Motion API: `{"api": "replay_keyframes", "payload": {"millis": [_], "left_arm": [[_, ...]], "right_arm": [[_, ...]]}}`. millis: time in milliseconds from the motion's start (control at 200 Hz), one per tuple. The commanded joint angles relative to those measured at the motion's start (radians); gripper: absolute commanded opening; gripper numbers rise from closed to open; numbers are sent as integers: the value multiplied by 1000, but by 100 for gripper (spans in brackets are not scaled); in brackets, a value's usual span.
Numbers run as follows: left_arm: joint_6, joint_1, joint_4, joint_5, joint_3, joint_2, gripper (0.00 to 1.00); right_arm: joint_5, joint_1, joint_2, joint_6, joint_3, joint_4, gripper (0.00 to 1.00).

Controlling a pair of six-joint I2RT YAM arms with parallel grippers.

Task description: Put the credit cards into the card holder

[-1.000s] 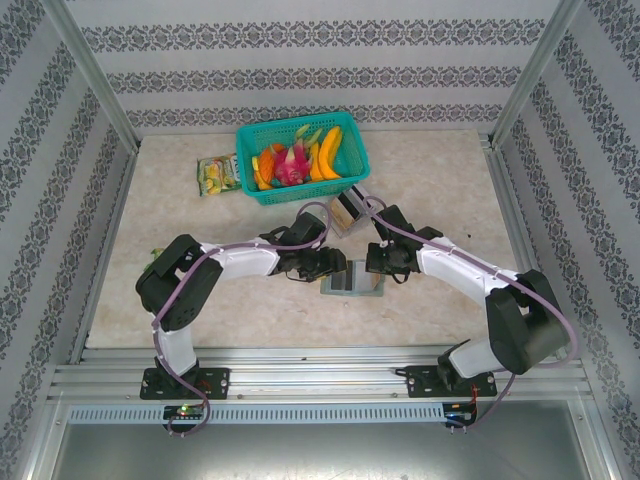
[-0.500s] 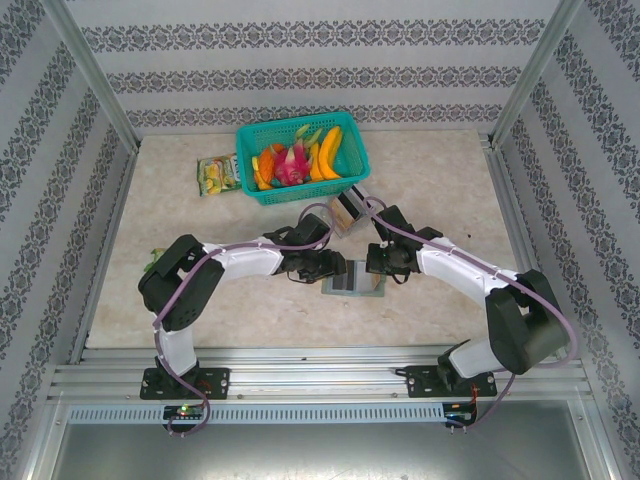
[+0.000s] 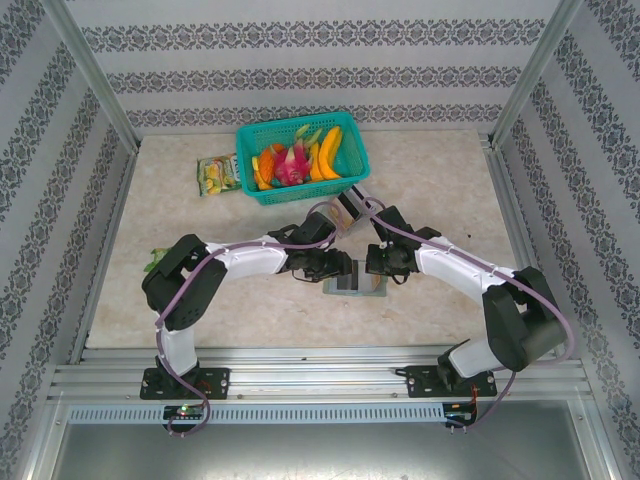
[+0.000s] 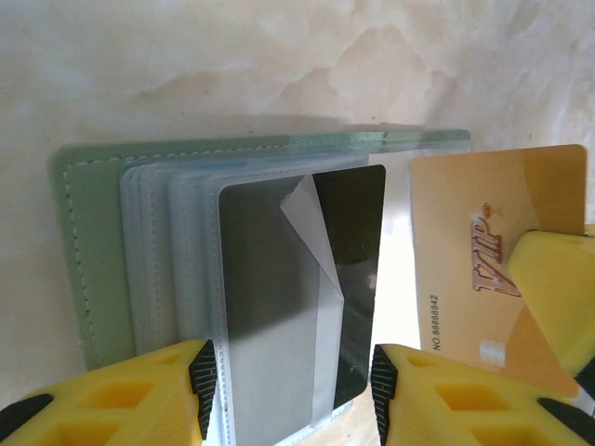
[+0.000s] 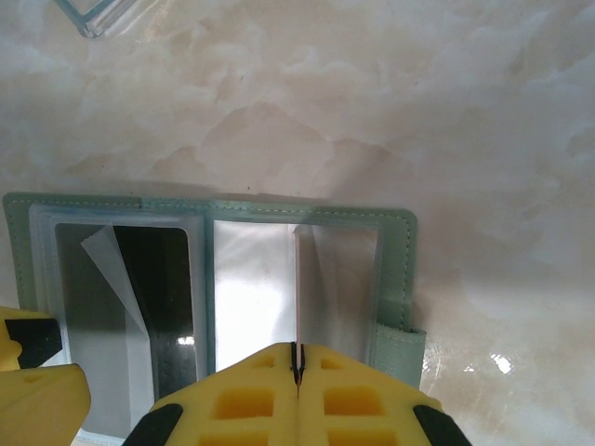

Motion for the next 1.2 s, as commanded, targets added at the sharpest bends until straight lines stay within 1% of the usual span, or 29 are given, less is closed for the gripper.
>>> {"api": "replay_keyframes", "payload": {"millis": [0,80,360,415,555,655,729,859,984,1019,1114,1199], "left_arm": [[20,-14,-51,-10,37,27,53],[16,-15,-70,-2,63,47,53],[-3,-15,-181,-121,85,50,56],[-7,-15,-172,-139,69,36,57],[3,-16,-178,-131,84,44,57],[-1,-25,-157,-176,57,6,58],[8,-25,-175,-197,56,-11,58],[15,-26,-164,-179,54,-3,58],[17,-26,-158,-129,77,39,57],[17,-26,-156,-111,84,51,56],[11,-32,-119,-104,66,48,52],[23,-33,-127,-87,78,54,46]], "right_arm": [[14,-4,11,8,-16,6,0],[11,-4,12,9,-13,5,0],[17,-4,10,7,-15,6,0],[16,-4,11,8,-17,9,0],[9,-4,14,10,-17,14,0],[7,-5,17,6,-14,14,0],[9,-5,19,4,-14,12,0],[6,-5,20,7,-16,17,0],[4,-5,23,9,-17,19,0],[3,-5,24,9,-18,20,0],[0,-4,26,10,-17,22,0],[0,-3,30,10,-20,26,0]]}}
